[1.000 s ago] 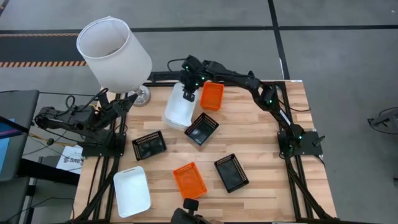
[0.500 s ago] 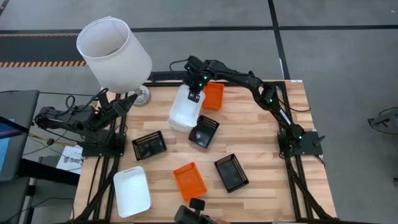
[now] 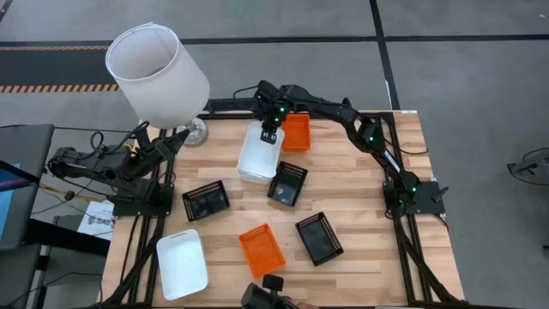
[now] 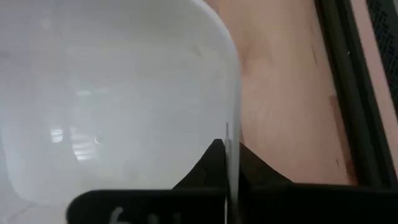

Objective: Stack baskets by color
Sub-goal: Stack the right white bin on the top white bin

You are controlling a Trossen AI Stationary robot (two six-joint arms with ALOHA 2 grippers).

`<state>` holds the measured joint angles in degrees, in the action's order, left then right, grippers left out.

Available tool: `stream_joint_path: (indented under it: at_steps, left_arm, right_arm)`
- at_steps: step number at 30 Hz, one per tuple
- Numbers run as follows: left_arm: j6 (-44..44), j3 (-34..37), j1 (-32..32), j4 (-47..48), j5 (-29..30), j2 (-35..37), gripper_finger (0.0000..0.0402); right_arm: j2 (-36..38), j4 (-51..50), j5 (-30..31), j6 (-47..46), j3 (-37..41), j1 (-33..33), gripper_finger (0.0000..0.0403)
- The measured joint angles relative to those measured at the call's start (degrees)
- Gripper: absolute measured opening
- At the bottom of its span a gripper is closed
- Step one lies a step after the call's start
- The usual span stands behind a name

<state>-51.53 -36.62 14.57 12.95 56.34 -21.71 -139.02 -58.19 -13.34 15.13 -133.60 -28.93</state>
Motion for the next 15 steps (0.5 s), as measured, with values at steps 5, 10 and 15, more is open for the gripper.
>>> stream_joint_path:
  at_steps: [5,10,15]
  left_arm:
    - [0.0,0.0,0.0,0.0,0.0,0.0,0.0171]
    - [0.0,0.0,0.0,0.0,0.0,0.0,0.0171]
    - [0.0,0.0,0.0,0.0,0.0,0.0,0.0171]
  right_arm:
    - [0.0,-0.3,0.0,0.3,0.0,-0.1,0.0053]
    - [0.0,-0.2,0.0,0.4,0.0,-0.1,0.0085]
    - [0.0,-0.6,0.0,0.3,-1.0,-0.2,0.0134]
